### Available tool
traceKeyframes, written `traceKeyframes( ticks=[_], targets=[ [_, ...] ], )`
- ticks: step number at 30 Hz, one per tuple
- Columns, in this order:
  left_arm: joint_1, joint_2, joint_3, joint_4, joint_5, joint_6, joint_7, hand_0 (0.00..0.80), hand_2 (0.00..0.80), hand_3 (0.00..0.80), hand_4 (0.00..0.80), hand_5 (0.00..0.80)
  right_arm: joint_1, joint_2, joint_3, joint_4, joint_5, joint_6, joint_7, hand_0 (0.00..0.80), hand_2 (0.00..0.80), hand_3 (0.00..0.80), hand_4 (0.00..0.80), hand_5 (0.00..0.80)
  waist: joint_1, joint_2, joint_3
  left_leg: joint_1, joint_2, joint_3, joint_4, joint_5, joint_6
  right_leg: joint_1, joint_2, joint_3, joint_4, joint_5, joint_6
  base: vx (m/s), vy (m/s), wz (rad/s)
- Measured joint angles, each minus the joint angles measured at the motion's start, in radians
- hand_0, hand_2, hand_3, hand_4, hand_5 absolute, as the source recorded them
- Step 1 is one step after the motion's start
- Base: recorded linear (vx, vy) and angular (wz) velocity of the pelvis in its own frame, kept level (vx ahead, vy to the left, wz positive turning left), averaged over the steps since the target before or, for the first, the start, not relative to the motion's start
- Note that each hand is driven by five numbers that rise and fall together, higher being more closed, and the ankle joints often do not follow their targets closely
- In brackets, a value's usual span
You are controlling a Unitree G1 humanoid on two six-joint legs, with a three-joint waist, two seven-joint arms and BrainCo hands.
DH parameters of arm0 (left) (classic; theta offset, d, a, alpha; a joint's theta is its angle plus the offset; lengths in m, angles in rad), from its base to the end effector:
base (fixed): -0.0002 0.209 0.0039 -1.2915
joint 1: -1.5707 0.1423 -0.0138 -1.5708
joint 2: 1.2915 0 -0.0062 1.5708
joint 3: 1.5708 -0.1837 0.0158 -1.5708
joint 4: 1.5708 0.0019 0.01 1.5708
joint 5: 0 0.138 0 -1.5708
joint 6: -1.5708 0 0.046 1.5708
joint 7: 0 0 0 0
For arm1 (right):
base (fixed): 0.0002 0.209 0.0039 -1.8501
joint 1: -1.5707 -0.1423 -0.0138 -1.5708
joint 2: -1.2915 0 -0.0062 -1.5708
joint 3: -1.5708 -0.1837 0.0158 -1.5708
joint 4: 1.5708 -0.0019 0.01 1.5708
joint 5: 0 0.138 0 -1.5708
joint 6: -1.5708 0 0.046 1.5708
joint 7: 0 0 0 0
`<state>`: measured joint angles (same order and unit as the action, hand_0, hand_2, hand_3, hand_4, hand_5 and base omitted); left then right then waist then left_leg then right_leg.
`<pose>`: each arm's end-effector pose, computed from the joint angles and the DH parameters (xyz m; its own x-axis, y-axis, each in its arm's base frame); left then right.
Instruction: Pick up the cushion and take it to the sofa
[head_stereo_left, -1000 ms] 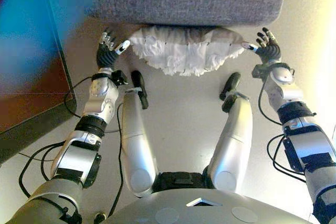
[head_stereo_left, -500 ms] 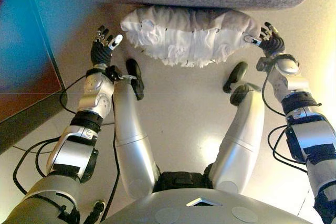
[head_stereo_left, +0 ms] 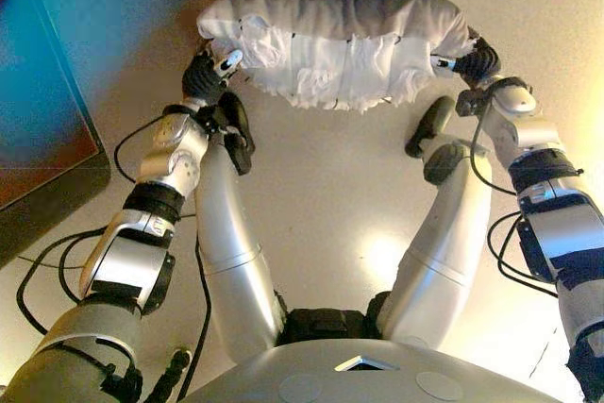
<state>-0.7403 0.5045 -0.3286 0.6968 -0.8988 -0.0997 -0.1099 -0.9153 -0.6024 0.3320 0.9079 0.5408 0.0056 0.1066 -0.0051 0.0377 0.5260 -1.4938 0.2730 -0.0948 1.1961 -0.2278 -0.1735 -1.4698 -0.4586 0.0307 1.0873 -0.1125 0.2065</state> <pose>0.3285 0.2057 0.1233 0.9814 -0.1731 0.0827 0.1877 0.9555 -0.2275 0.3447 -0.2425 0.1568 0.9985 0.0367 -0.0415 -0.0440 0.9806 -0.1908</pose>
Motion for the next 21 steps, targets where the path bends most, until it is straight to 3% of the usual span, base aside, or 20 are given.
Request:
traceKeyframes(
  ticks=[5, 6, 7, 8, 9, 21],
  targets=[
    [-0.043, 0.022, -0.018, 0.011, 0.000, 0.027, -0.001, 0.000, 0.000, 0.000, 0.000, 0.000, -0.026, 0.003, 0.024, -0.002, 0.000, 0.000, -0.001, 0.000, 0.000, 0.000, 0.000, 0.000, -0.009, -0.001, 0.000, -0.030, 0.001, -0.001, 0.024, -0.001, 0.000, -0.041, 0.002, 0.019, 0.027, 0.000, 0.000, 0.000, 0.000, 0.00],
    [-0.047, 0.023, -0.023, 0.011, 0.001, 0.027, 0.000, 0.151, 0.151, 0.151, 0.151, 0.151, -0.027, 0.003, 0.030, -0.005, 0.000, 0.000, -0.002, 0.000, 0.000, 0.000, 0.000, 0.000, -0.009, -0.001, 0.000, -0.033, 0.001, -0.003, 0.027, -0.001, 0.000, -0.043, 0.001, 0.019, 0.031, -0.001, -0.001, 0.000, 0.000, 0.00],
    [-0.050, 0.024, -0.025, 0.011, 0.002, 0.027, 0.000, 0.508, 0.508, 0.508, 0.508, 0.508, -0.028, 0.002, 0.034, -0.011, 0.001, 0.000, -0.002, 0.000, 0.000, 0.000, 0.000, 0.000, -0.009, -0.001, 0.000, -0.037, 0.002, -0.004, 0.030, -0.001, 0.000, -0.046, 0.001, 0.019, 0.032, -0.001, -0.001, 0.000, 0.000, 0.00],
    [-0.053, 0.024, -0.025, 0.013, 0.002, 0.027, 0.002, 0.800, 0.800, 0.800, 0.800, 0.800, -0.029, 0.002, 0.037, -0.020, 0.001, 0.000, -0.003, 0.521, 0.521, 0.521, 0.521, 0.521, -0.010, -0.001, 0.000, -0.042, 0.002, -0.005, 0.034, -0.001, 0.000, -0.050, 0.001, 0.021, 0.035, -0.001, -0.001, 0.000, 0.000, 0.00],
    [-0.059, 0.025, -0.026, 0.025, 0.002, 0.027, 0.003, 0.800, 0.800, 0.800, 0.800, 0.800, -0.030, 0.002, 0.039, -0.031, 0.003, 0.000, -0.005, 0.800, 0.800, 0.800, 0.800, 0.800, -0.012, -0.002, 0.000, -0.046, 0.002, -0.005, 0.038, -0.001, 0.000, -0.054, 0.002, 0.023, 0.037, -0.001, -0.001, 0.000, 0.000, 0.00],
    [-0.083, 0.034, -0.044, 0.043, 0.023, 0.026, 0.021, 0.800, 0.800, 0.800, 0.800, 0.800, -0.018, 0.064, 0.040, -0.053, 0.052, 0.000, -0.088, 0.800, 0.800, 0.800, 0.800, 0.800, -0.035, -0.011, 0.004, -0.067, 0.005, -0.012, 0.078, -0.007, 0.002, -0.073, 0.002, 0.039, 0.071, -0.003, 0.002, 0.000, 0.000, 0.00]
  ],
)
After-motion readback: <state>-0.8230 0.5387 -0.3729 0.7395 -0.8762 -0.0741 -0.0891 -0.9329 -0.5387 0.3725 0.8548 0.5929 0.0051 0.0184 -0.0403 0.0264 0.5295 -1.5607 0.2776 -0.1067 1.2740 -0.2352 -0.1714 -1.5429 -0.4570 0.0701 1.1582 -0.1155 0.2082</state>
